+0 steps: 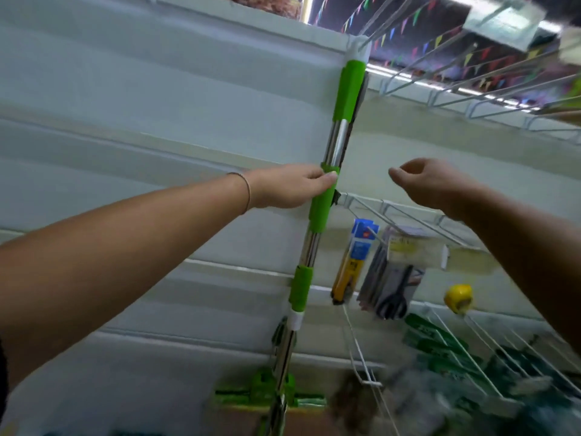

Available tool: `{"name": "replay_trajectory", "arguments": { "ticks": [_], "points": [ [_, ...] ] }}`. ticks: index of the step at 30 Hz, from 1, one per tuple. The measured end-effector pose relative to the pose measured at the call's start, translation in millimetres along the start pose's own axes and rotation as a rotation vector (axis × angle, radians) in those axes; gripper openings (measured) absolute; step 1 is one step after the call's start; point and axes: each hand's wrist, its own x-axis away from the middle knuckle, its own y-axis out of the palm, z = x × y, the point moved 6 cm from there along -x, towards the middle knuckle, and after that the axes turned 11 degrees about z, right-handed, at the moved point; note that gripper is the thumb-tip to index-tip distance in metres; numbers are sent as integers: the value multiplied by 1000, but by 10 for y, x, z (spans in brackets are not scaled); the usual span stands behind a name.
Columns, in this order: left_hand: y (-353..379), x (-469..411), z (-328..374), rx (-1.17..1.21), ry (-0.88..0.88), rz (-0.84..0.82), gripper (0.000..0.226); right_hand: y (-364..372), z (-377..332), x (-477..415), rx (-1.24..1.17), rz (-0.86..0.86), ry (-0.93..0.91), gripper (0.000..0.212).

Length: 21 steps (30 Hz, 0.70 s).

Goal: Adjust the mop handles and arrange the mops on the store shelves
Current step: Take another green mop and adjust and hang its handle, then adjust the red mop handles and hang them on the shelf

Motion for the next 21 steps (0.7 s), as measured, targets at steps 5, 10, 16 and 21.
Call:
{"name": "replay_trajectory", "arguments": {
  "ticks": [5, 10, 16, 21],
  "points": [
    [215, 91, 321, -63, 165, 4, 51, -434, 356, 514, 154, 68, 46, 45],
    [509, 129, 893, -47, 294, -1, 53, -893, 807, 1031, 287, 86, 105, 50],
    [1009, 233, 1764, -61, 516, 19, 47, -1463, 1355, 1653, 322, 121, 193, 48],
    [1618, 340, 2362, -65, 624, -91, 50, -1907, 1937, 2156, 331, 157, 315, 45]
  ]
}}
